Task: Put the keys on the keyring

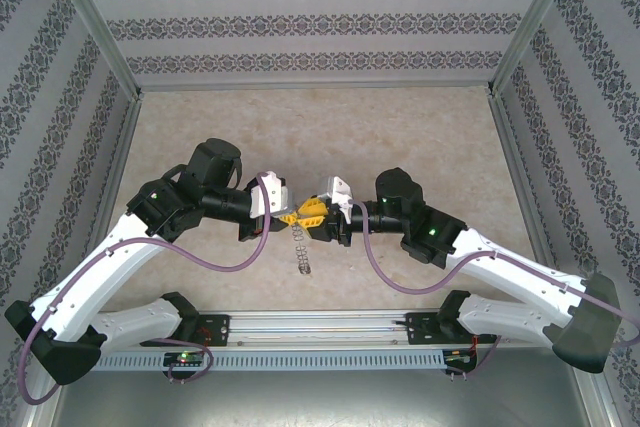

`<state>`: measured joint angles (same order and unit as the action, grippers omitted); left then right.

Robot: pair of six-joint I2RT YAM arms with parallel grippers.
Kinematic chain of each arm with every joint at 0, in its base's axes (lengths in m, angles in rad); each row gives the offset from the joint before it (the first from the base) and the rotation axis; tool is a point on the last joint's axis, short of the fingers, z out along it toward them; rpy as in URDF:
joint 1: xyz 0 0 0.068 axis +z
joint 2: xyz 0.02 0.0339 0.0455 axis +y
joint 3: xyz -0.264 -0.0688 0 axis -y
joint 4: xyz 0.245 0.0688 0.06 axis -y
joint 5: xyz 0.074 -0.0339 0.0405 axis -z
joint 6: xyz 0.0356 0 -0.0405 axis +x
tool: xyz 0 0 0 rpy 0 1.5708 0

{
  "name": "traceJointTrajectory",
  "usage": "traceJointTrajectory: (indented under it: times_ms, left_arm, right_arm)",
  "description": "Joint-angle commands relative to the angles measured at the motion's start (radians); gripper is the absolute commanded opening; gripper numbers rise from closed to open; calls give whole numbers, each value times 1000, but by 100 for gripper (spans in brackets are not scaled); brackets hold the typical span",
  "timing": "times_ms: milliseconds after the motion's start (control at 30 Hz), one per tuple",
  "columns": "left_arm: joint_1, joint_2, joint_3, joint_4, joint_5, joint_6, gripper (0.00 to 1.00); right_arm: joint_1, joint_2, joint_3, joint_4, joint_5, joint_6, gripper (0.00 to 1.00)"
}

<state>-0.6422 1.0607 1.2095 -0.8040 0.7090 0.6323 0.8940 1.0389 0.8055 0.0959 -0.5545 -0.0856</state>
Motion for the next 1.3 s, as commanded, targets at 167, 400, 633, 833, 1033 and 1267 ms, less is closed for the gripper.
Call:
traceJointTrajectory:
  times_ms: [167, 400, 633, 833, 1033, 1267]
  left_arm:
    - [-17, -4, 23, 52, 7, 9, 0]
    - [-17, -8, 18, 53, 1, 7, 0]
    - [-17, -6, 18, 51, 7, 9, 0]
    - [-18, -14, 12, 50, 15, 6, 0]
    - [-18, -19, 1, 71, 36, -18, 0]
    - [81, -103, -100, 256, 196, -232, 31]
  right_arm:
    - [11, -9, 23, -18, -56, 4, 25]
    - [11, -19, 14, -23, -70, 14, 25]
    - [11, -14, 23, -12, -58, 8, 21]
    - [13, 22, 56, -49, -45, -17, 8]
    - [16, 21, 58, -47, -34, -48, 0]
    - [-12, -83, -42, 142, -45, 3, 0]
